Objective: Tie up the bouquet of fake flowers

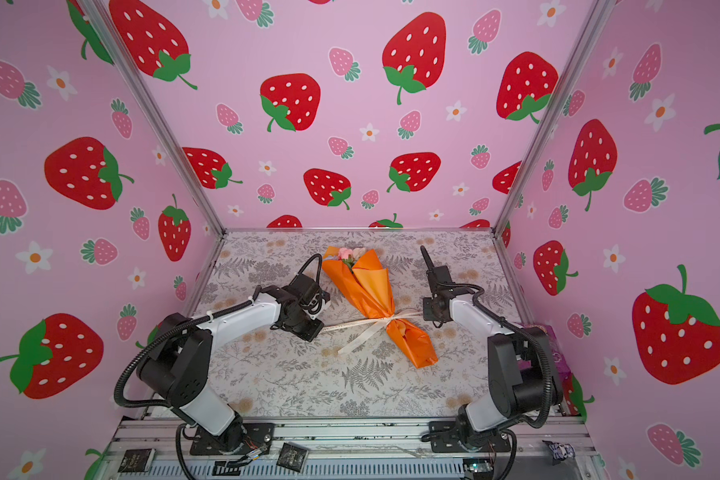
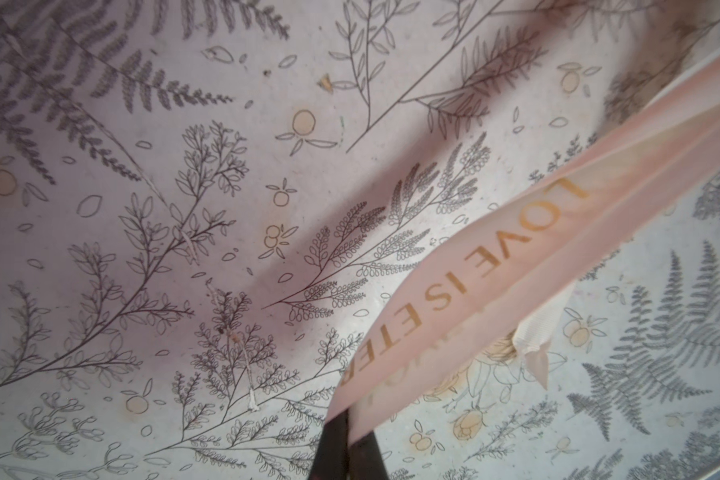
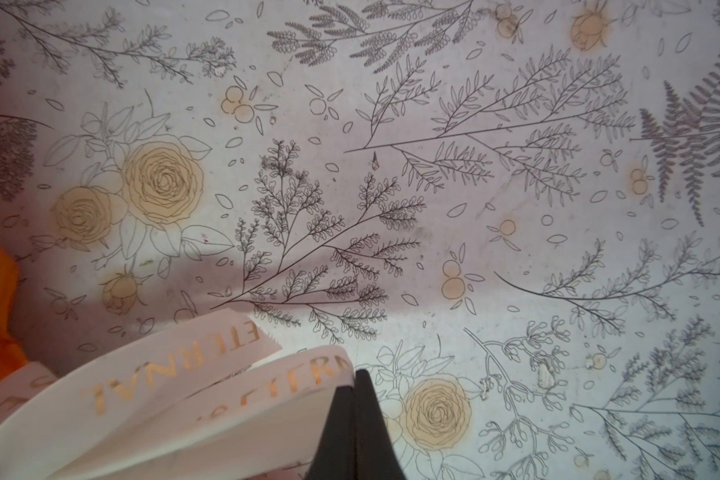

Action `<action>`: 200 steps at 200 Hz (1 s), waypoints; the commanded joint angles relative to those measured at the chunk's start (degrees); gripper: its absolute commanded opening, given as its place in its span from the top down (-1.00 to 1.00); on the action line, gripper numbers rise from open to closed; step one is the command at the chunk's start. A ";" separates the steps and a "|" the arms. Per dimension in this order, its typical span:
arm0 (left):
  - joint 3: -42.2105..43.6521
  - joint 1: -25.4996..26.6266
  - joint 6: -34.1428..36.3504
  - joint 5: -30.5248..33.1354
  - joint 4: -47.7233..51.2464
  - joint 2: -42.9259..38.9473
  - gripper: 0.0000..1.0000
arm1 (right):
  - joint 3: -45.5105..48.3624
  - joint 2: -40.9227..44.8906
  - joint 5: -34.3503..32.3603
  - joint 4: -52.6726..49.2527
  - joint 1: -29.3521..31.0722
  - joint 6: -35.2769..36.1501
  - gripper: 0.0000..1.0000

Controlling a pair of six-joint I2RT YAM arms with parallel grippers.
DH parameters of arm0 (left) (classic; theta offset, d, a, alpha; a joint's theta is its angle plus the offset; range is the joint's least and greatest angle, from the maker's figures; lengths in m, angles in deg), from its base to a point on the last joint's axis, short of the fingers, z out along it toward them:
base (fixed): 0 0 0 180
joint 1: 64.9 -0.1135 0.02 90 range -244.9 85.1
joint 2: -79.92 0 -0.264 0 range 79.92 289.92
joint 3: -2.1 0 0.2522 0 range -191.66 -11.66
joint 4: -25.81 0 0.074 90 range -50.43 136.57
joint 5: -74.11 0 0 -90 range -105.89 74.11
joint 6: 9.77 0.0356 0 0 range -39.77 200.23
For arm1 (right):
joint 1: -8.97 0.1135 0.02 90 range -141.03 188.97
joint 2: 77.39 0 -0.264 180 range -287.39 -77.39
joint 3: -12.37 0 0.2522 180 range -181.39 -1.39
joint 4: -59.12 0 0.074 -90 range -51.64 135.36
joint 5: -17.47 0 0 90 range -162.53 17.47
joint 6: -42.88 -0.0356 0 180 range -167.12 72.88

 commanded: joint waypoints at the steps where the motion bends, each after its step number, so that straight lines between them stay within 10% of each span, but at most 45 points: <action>1: 0.49 -1.20 0.00 5.18 5.34 0.91 1.00 | 1.45 1.44 -5.17 -0.32 -2.43 1.38 1.00; 151: 0.50 -3.57 -0.02 6.90 5.64 0.03 1.00 | 3.12 5.21 -4.68 -0.65 -5.20 0.76 1.00; 177: -1.03 -2.40 1.20 1.33 5.84 -0.31 1.00 | 3.45 5.44 6.76 0.82 -5.20 2.81 1.00; 200: 0.63 0.26 1.71 -6.52 1.07 -4.00 0.40 | 3.71 7.56 16.73 2.17 -5.10 3.02 0.67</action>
